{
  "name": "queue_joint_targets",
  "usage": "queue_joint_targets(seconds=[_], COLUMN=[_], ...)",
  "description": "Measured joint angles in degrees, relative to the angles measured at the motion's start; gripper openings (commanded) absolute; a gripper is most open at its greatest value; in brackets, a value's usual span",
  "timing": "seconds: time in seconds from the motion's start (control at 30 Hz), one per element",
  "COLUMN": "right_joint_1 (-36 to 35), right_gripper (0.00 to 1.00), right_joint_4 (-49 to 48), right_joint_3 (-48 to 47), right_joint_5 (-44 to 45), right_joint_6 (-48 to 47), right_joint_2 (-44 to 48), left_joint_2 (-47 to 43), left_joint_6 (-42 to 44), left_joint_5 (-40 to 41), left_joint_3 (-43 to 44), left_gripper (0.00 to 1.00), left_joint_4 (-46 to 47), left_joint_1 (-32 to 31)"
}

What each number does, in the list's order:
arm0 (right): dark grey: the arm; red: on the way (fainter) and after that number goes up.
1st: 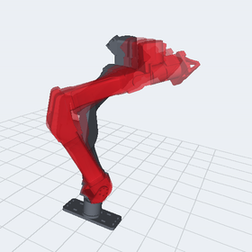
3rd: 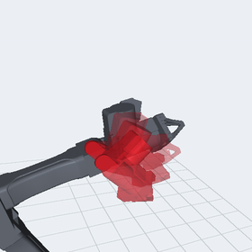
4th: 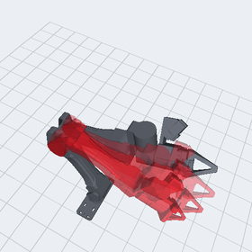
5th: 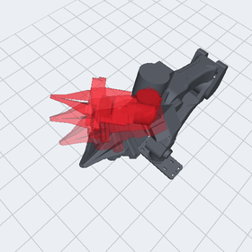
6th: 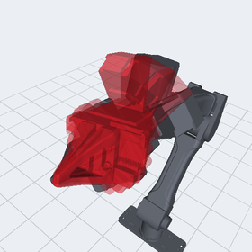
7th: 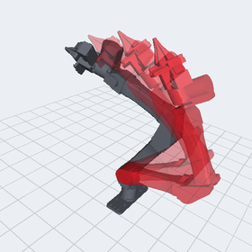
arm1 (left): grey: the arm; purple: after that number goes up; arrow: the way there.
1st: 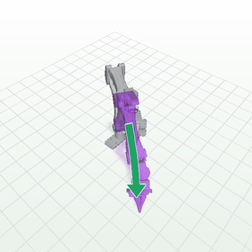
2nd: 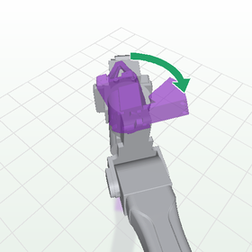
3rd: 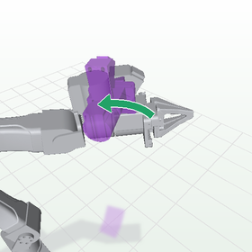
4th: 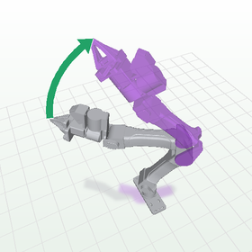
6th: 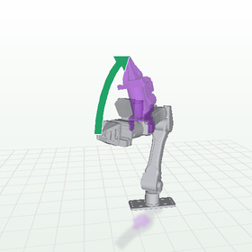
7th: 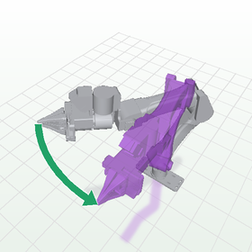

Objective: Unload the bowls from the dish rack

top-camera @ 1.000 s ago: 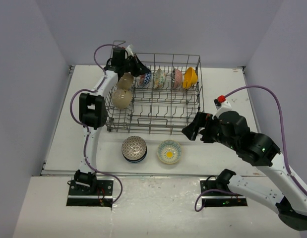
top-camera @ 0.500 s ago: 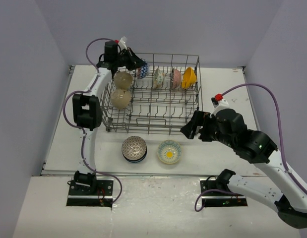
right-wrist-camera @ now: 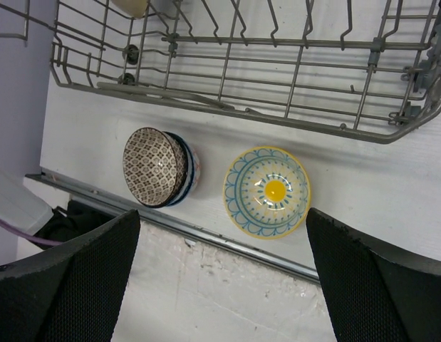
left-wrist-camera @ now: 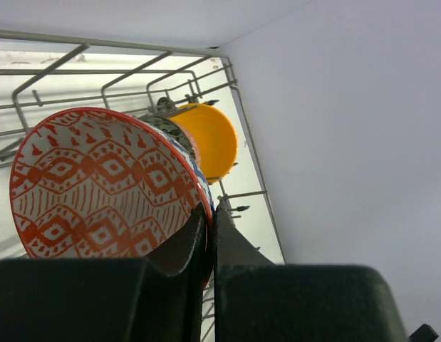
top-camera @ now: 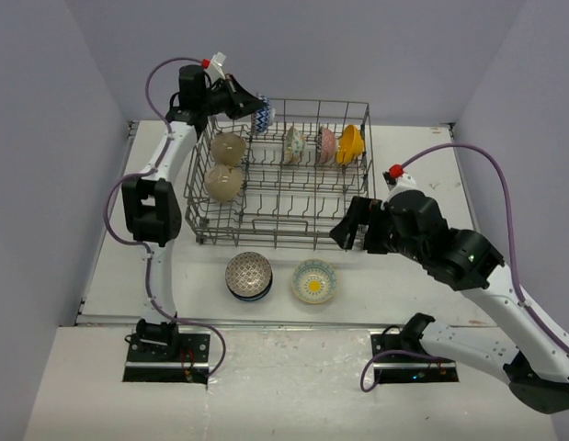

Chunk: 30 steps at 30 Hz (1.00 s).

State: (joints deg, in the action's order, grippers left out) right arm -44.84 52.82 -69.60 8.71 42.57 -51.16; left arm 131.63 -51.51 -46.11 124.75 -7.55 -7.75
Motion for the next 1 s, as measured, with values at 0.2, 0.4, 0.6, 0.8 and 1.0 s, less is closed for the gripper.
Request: queue_joint_targets(seconds=[0.2, 0.4, 0.6, 0.8, 1.0], right_joint_1=[3.91, 9.92, 13.03, 13.42, 13.42], right_gripper=[0.99, 0.99, 0.99, 0.99, 0.99], right_joint_4=[2.43, 7.3, 13.86, 19.82, 21.86], right_joint_3=[-7.37, -15.93, -23.58, -35.28, -38.42], right_joint_5=[2.56, 6.93, 13.05, 21.22, 28.0], right_joint_6=[0.0, -0.42, -3.1, -6.91, -9.66], right_joint_2=[-4.59, -5.66, -4.42, -5.79, -4.81], left_joint_2=[-8.28, -22.62, -34.27, -36.52, -33.9], left_joint_6=[7.02, 19.69, 28.61, 30.01, 29.16], left_joint_5=[5.11, 20.68, 39.19, 57.29, 65.02], left_joint_3=[-0.83, -1.95, -6.93, -11.34, -21.16], left_gripper=[0.0, 0.0, 0.0, 0.0, 0.0], left_joint_4=[-8.46, -22.69, -32.79, -41.57, -44.74], left_joint_1=[-4.13, -20.2, -43.15, -62.42, -74.58])
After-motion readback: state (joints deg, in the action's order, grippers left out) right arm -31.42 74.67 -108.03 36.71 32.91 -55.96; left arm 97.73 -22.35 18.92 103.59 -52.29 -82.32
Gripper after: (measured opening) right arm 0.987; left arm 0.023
